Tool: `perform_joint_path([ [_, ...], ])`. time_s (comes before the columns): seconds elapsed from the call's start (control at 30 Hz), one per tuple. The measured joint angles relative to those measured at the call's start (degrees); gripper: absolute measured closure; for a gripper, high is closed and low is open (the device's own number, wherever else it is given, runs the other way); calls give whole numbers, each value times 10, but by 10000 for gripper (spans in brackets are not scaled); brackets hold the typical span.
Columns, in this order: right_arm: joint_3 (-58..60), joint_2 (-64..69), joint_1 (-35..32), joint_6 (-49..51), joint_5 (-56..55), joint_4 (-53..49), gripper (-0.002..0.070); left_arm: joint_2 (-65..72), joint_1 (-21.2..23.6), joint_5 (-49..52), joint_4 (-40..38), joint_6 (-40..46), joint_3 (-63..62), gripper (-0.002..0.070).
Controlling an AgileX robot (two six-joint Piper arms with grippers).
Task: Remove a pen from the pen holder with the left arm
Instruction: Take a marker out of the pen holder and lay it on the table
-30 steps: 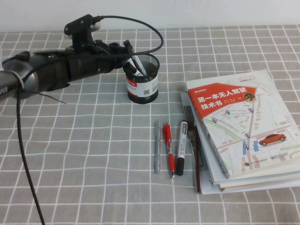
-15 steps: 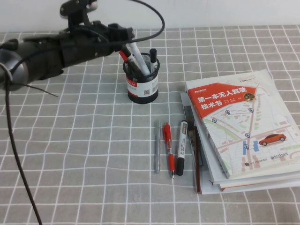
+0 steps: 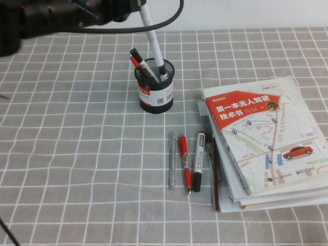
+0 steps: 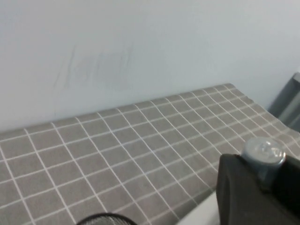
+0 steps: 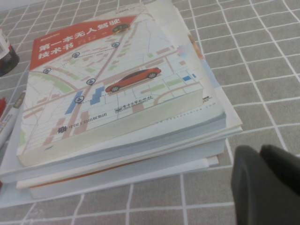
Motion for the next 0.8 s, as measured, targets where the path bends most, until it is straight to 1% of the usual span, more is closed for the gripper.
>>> perform_joint_path([
  [0.1, 0, 0, 0, 0, 0, 0, 689, -28, 0, 67, 110, -91, -11, 570],
  [0.17, 0, 0, 0, 0, 0, 0, 689, -34, 0, 132, 166, -149, -26, 570],
  [0.23, 0, 0, 0, 0, 0, 0, 689, -35, 0, 201, 206, -188, -37, 570],
  [0.3, 0, 0, 0, 0, 0, 0, 689, -35, 0, 229, 215, -201, -39, 570],
  [0.33, 0, 0, 0, 0, 0, 0, 689, 204, 0, 285, 200, -266, -18, 570],
  [0.53, 0, 0, 0, 0, 0, 0, 689, 224, -1, 262, 190, -270, -18, 570],
  [0.8, 0, 0, 0, 0, 0, 0, 689, 239, -22, 219, 184, -266, -18, 570],
])
